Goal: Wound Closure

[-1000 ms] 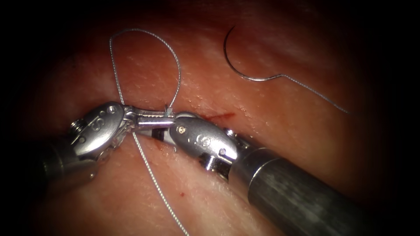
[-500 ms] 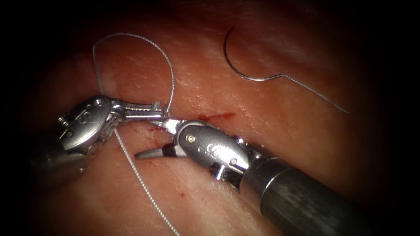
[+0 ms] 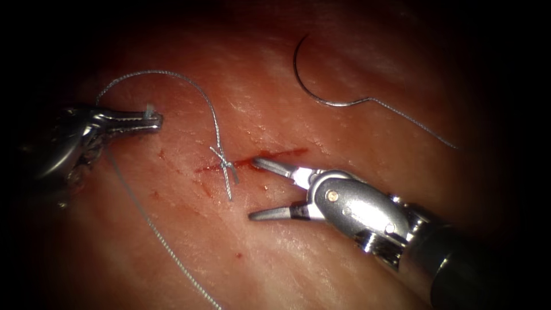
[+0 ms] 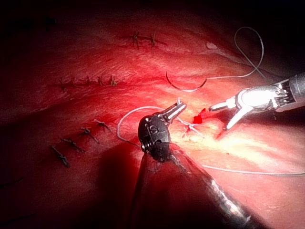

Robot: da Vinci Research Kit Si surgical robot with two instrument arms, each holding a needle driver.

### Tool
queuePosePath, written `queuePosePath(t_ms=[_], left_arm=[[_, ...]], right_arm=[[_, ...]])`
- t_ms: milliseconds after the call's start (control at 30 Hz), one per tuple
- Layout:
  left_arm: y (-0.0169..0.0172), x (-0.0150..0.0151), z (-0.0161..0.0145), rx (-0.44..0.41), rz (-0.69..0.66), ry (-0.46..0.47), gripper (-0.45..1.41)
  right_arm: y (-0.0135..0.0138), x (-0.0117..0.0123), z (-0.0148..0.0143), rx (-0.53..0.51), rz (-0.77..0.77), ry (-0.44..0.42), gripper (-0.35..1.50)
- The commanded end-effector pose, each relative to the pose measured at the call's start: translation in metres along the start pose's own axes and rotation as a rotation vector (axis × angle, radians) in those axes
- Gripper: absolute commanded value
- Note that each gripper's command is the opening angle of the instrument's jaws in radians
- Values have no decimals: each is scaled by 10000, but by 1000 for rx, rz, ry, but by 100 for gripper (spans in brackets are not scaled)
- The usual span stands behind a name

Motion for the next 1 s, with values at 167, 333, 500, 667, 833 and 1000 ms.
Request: queuePosePath(t_ms=[167,333,500,667,833,1000], left_arm=[[-6,2,-22,43,24,-17,-45],[-5,-14,-44,101,62,-67,-45],[-14,-35,-77,212,112,-225,-45],[-24,-48,-107,272,156,-347,-45],[-23,-61,-125,298,186,-478,-45],[-21,-81,-129,308,156,-556,-5]], right_arm=[[12,-1,-6,-15,4,8,143],[16,0,-11,-25,10,9,141],[15,0,-15,-24,10,10,141],[16,0,-16,-25,16,9,138],[16,0,-15,-26,22,9,138],[16,0,-14,-27,22,8,138]])
